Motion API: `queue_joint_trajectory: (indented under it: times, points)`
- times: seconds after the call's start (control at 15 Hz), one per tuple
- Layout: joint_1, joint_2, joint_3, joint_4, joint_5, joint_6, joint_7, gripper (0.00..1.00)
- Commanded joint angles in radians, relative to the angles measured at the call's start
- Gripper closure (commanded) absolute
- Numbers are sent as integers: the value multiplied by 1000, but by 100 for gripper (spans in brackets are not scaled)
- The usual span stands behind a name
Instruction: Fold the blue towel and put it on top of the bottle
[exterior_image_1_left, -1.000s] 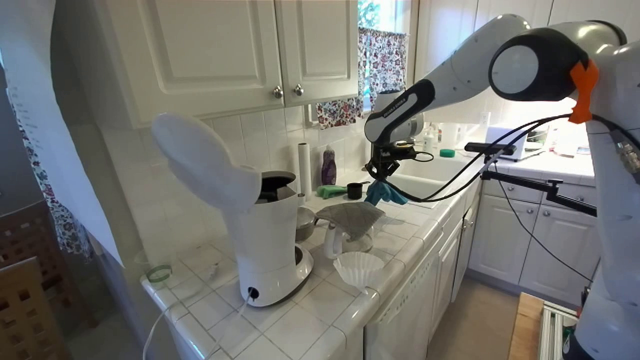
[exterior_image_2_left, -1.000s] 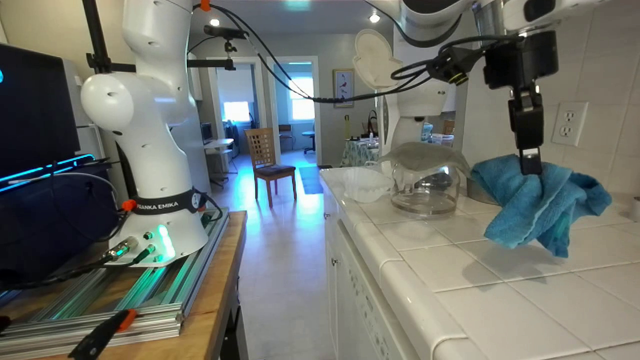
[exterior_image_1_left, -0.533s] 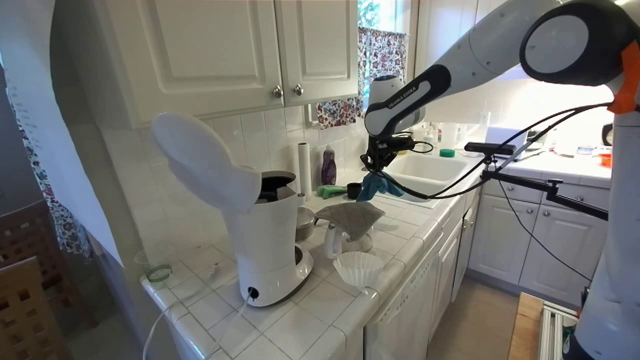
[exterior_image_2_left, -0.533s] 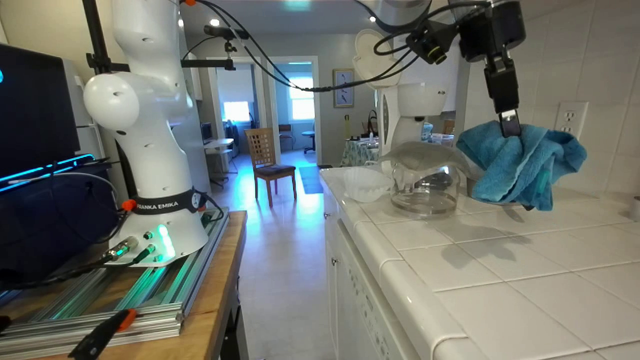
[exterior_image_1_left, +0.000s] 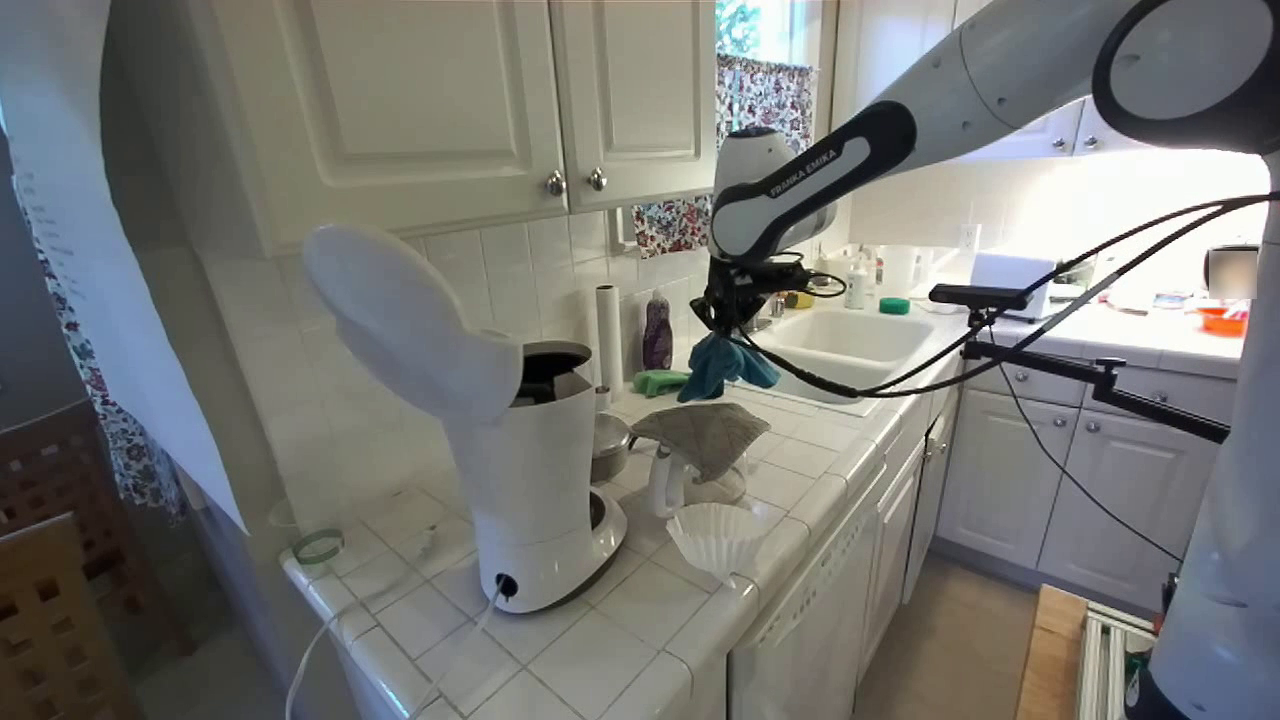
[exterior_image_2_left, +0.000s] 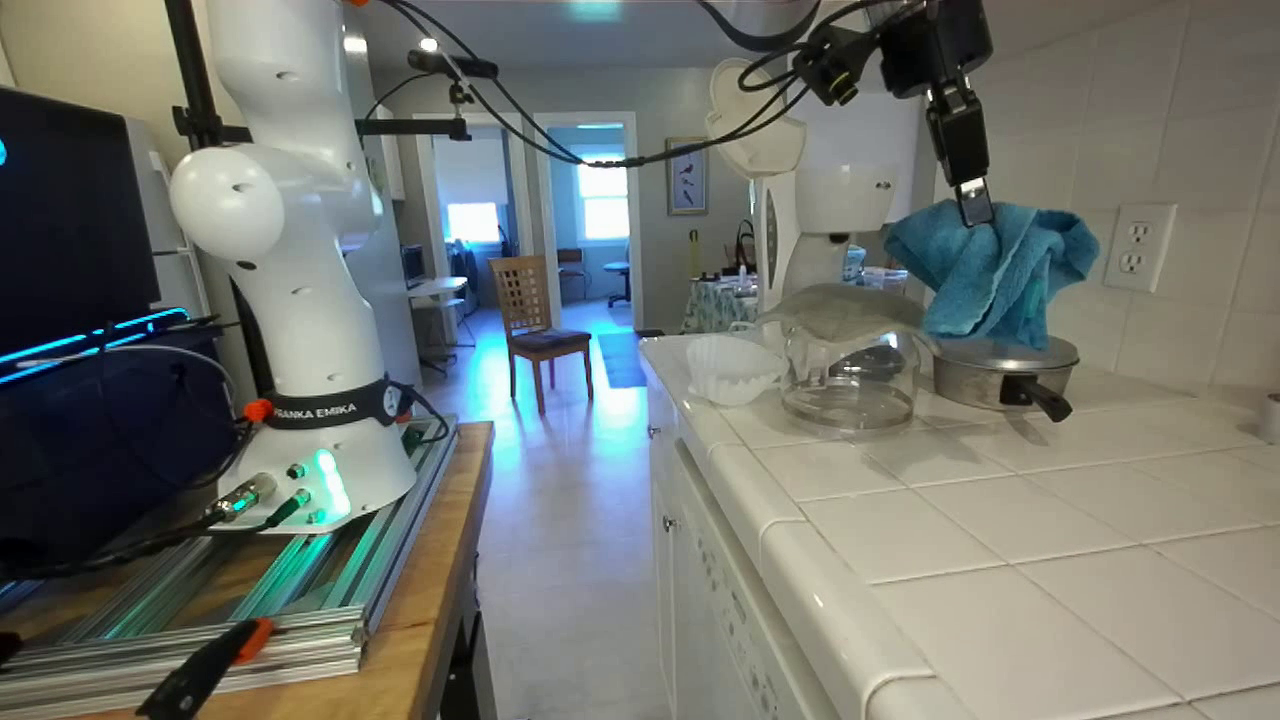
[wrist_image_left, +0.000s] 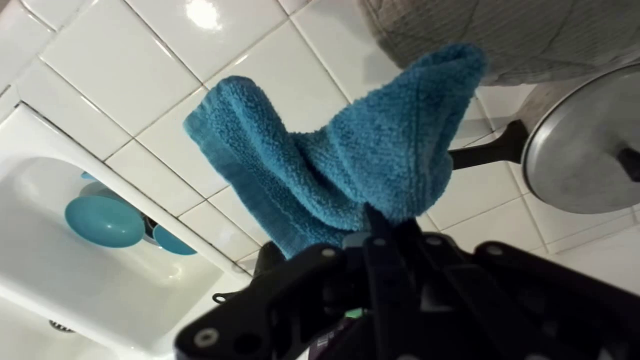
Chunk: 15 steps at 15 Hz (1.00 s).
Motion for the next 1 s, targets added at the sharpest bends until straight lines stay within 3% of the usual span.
queue_joint_trajectory:
  times: [0.0,0.93]
  points:
    - [14,-50,39,-39,9,-2,16,98]
    - [67,-151,149,-107,39,-95,108,98]
